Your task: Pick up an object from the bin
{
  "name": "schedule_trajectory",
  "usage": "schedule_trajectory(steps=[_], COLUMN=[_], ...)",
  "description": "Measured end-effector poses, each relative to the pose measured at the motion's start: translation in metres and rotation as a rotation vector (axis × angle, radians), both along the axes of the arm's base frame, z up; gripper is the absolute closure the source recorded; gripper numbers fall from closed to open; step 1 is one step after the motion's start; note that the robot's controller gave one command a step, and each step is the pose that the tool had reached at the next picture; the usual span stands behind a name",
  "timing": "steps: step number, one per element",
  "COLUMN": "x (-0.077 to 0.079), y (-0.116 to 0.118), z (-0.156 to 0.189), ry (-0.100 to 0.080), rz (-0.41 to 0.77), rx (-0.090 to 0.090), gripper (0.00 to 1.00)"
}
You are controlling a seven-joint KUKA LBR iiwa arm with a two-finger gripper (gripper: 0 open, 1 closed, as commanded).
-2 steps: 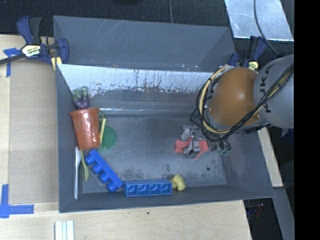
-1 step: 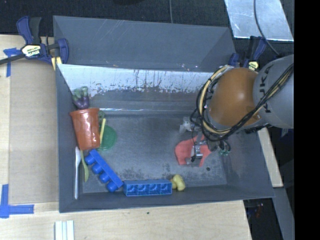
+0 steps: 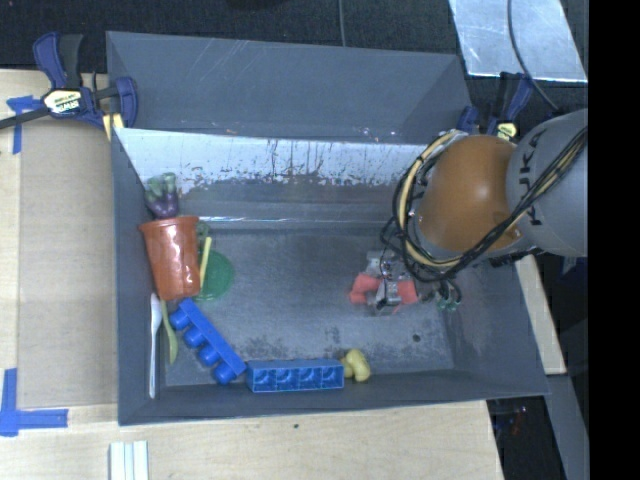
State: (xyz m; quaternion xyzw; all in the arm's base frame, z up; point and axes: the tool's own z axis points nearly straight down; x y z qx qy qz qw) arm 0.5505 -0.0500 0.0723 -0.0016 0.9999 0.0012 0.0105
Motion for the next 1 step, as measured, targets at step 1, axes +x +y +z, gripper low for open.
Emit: schedule_trajectory(steps=[1], x=[0.0000], y=[0.0000], z=[0.0001], ry=[0.000], rz=[0.000], rx=[0.000], gripper=[1.00])
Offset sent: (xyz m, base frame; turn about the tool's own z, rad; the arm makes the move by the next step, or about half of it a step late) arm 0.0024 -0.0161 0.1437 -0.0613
